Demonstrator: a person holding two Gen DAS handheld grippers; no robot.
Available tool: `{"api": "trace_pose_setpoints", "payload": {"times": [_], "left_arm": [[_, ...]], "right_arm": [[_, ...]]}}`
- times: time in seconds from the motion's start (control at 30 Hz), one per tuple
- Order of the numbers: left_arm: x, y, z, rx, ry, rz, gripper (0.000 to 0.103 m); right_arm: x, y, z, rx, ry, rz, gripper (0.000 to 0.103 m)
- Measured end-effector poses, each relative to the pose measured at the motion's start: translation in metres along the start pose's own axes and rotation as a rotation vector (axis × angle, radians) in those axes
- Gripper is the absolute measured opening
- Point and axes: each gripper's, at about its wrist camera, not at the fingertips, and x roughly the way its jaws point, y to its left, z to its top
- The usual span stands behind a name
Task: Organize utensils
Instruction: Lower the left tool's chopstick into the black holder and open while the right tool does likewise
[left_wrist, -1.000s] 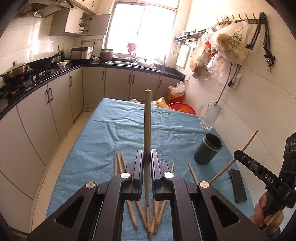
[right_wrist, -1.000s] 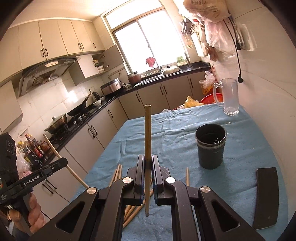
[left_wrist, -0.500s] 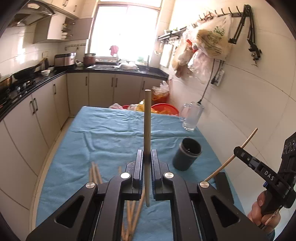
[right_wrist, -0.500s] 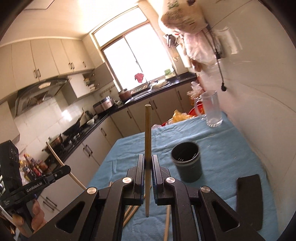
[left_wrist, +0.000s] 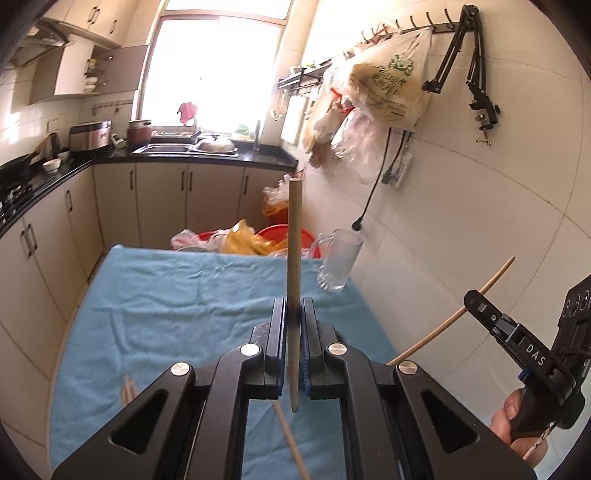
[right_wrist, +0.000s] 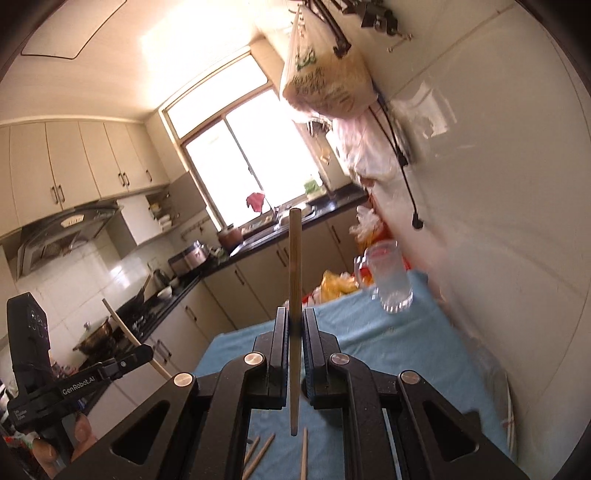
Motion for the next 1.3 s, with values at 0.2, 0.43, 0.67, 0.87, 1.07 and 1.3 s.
{"api": "trace_pose_setpoints", "payload": {"times": [0.2, 0.43, 0.67, 0.87, 1.07, 1.3], "left_arm": [[0.039, -0.022, 0.03, -0.001, -0.021, -0.034, 0.007], [0.098, -0.023, 0.03, -0.032, 0.038, -0.036, 0.007], [0.148, -0.016, 0.007, -0.026, 0.154, -0.011, 0.007], [0.169, -0.01, -0.004, -0.032, 0.201, 0.005, 0.007], [0.161, -0.01, -0.002, -0.027, 0.176, 0.004, 0.036], [0.13, -0.01, 0.003, -0.029, 0.126, -0.012, 0.042]], "right_arm": [[0.023, -0.009, 0.022, -0.015, -0.024, -0.038, 0.008], [0.07, -0.028, 0.021, -0.007, 0.038, -0.074, 0.008], [0.124, -0.045, -0.003, 0.012, 0.189, -0.085, 0.008], [0.149, -0.057, -0.023, 0.035, 0.279, -0.109, 0.009], [0.139, -0.063, -0.017, 0.044, 0.241, -0.133, 0.038], [0.093, -0.058, -0.005, 0.058, 0.144, -0.13, 0.041]]}}
